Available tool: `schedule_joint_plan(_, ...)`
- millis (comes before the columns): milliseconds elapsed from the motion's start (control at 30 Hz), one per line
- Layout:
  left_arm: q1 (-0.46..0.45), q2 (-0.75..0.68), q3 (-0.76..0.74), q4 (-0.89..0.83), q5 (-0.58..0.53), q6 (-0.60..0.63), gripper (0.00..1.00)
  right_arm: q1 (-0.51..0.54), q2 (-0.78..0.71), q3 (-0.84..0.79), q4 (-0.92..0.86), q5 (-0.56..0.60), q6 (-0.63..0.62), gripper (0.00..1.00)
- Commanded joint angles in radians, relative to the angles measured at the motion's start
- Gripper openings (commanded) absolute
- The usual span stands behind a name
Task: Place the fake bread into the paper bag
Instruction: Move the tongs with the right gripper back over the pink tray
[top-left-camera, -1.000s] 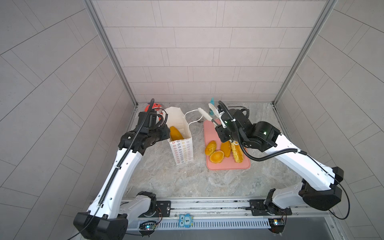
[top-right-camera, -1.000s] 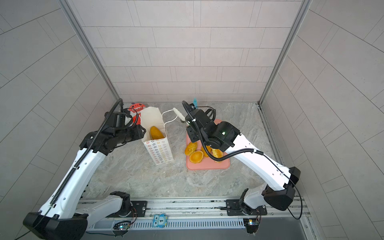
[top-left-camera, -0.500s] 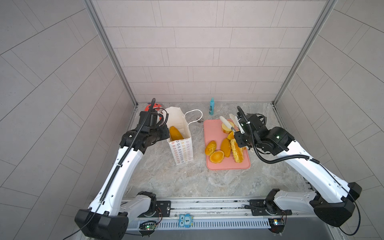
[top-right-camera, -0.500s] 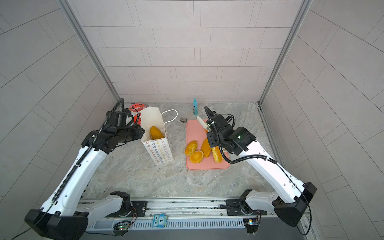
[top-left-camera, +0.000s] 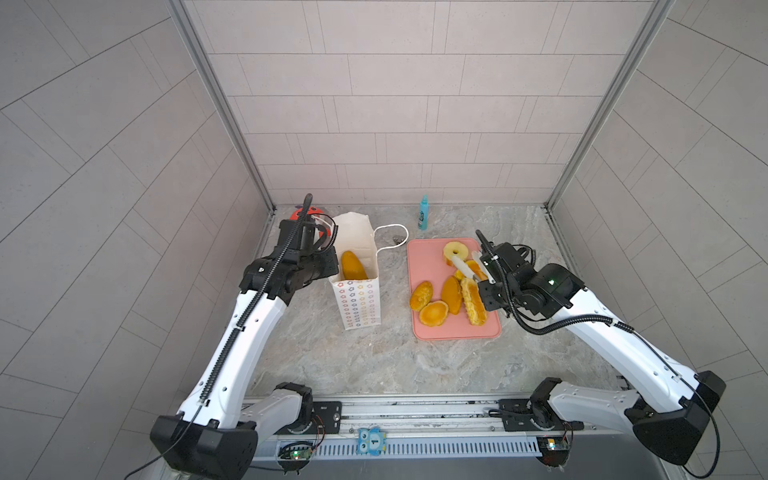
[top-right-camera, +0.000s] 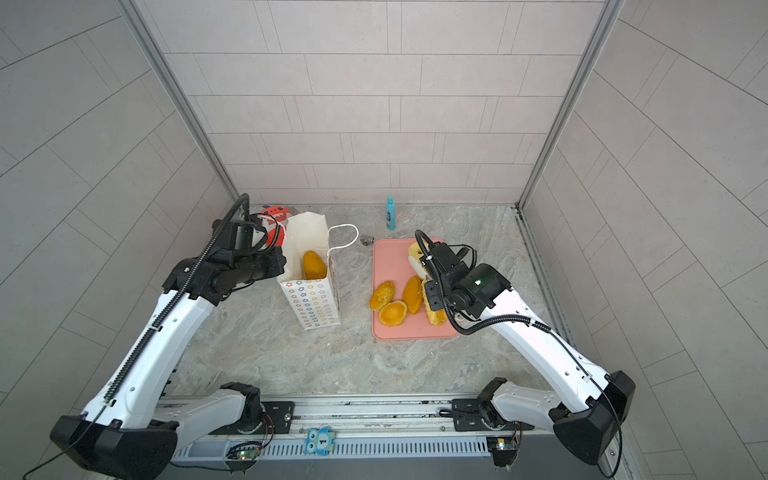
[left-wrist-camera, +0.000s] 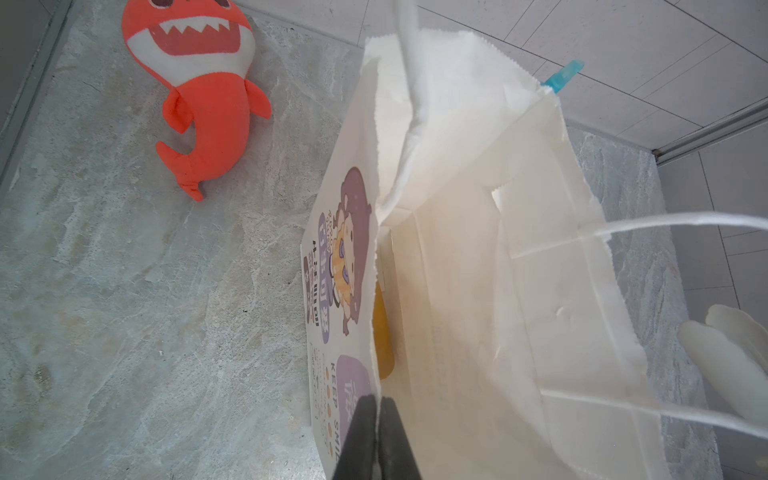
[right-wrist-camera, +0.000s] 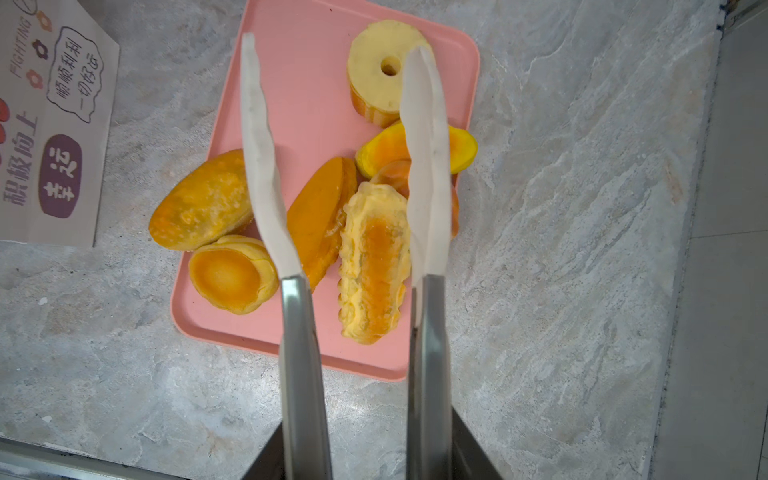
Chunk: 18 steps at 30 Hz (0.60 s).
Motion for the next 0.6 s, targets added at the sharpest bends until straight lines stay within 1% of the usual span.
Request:
schedule_joint_plan(0,0.010,-0.001,0.033,-0.007,-0.025,0.026,0.01,-0.013,-0.035,-0.017,-0.031,0.004,0.029,0.46)
schedule_joint_plan(100,0.013,0.001,0.029,-0.007,-0.021,0.030,0.03,-0.018,-0.045,-0.040,-0.039,0.003,0.036,0.46)
schedule_joint_plan(167,0.013,-0.001,0.021,-0.006,-0.019,0.030,0.07,-0.023,-0.048,-0.053,-0.047,0.001,0.041,0.46)
schedule_joint_plan(200,0.015,-0.002,0.019,-0.004,-0.017,0.030,0.11,-0.026,-0.050,-0.060,-0.049,0.002,0.044,0.47)
schedule_joint_plan(300,0.014,-0.008,0.007,0.000,-0.017,0.030,0.27,-0.028,-0.052,-0.077,-0.057,0.000,0.052,0.47)
schedule_joint_plan(333,0.016,-0.011,0.005,0.000,-0.017,0.030,0.29,-0.029,-0.053,-0.082,-0.058,-0.003,0.055,0.48)
schedule_joint_plan(433,0.017,-0.014,-0.002,0.005,-0.014,0.030,0.33,-0.028,-0.059,-0.098,-0.061,-0.006,0.064,0.48)
schedule_joint_plan(567,0.018,-0.014,-0.011,0.012,-0.006,0.031,0.34,-0.028,-0.069,-0.110,-0.073,-0.005,0.073,0.48)
